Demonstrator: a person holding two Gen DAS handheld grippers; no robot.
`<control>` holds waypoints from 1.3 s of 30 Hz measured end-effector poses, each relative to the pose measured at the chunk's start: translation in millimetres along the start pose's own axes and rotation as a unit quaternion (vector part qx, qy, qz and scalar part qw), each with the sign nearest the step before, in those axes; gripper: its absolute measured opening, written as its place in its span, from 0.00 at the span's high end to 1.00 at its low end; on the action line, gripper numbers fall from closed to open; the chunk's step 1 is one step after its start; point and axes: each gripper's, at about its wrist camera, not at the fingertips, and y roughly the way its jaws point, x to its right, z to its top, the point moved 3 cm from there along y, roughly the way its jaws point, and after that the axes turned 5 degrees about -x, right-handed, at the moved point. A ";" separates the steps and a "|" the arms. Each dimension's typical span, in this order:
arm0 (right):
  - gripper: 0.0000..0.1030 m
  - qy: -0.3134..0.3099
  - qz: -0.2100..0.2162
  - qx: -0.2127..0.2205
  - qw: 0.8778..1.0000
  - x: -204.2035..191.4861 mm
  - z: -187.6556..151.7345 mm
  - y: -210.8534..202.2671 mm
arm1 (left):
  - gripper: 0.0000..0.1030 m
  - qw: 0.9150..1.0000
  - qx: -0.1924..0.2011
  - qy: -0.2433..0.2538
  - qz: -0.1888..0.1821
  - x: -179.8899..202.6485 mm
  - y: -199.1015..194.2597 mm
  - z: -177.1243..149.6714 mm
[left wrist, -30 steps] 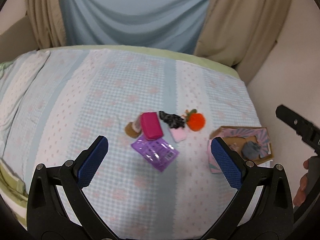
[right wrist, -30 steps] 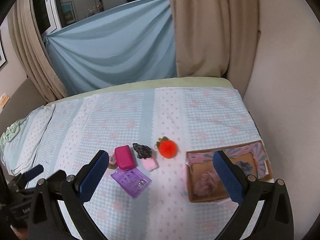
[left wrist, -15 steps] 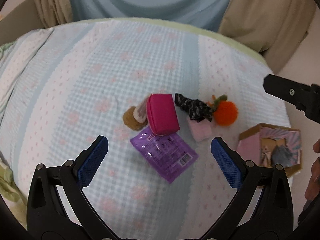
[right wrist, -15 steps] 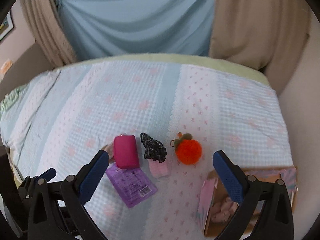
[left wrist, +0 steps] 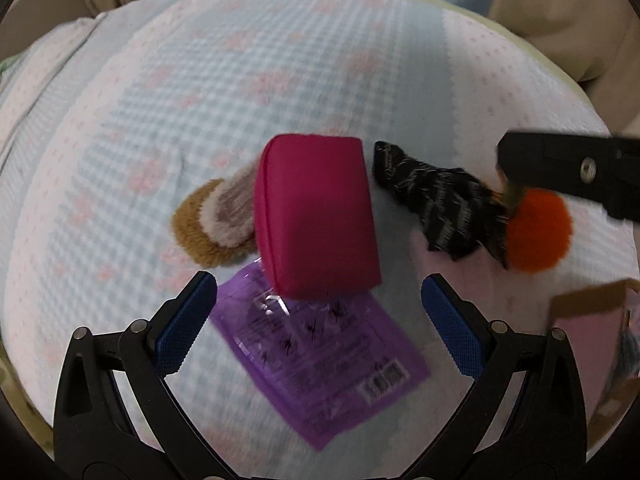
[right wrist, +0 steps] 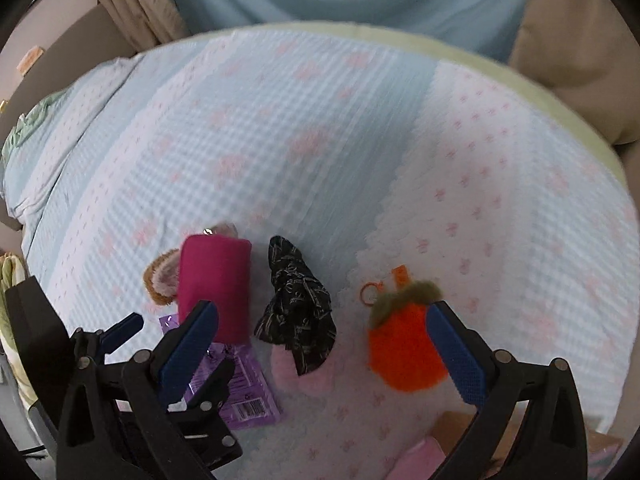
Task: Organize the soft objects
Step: 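Grasp the pink pouch with the left tool while the right tool grasps the black scrunchie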
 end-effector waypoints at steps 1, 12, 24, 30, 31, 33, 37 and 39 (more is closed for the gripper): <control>0.00 0.002 0.011 -0.014 1.000 1.0 2.2 9.9 | 0.01 1.000 -0.004 -0.002 -0.001 -0.1 6.2 1.6; 0.36 0.056 0.090 -0.113 0.988 7.1 4.7 76.5 | 0.12 0.999 -0.041 -0.007 -0.008 6.5 50.1 15.3; 0.72 0.056 0.111 -0.099 0.987 6.7 10.0 79.4 | 0.45 0.999 -0.053 -0.004 -0.010 -0.7 61.2 28.2; 0.76 0.061 0.106 -0.073 0.990 5.7 7.8 63.6 | 0.52 0.999 -0.047 -0.011 -0.017 -12.8 47.7 30.9; 0.76 0.061 0.105 -0.069 0.990 4.9 7.5 60.5 | 0.52 0.999 -0.045 -0.012 -0.020 -15.2 44.3 31.7; 0.76 0.060 0.102 -0.059 0.991 3.6 6.1 50.9 | 0.52 0.999 -0.038 -0.014 -0.026 -19.7 34.8 32.0; 0.76 0.061 0.094 -0.039 0.993 -0.5 2.2 29.0 | 0.53 0.999 -0.026 -0.011 -0.037 -19.7 13.2 31.5; 0.76 0.064 0.091 -0.024 0.994 -2.5 -0.9 12.7 | 0.53 0.999 -0.019 -0.007 -0.042 -19.5 -2.6 30.4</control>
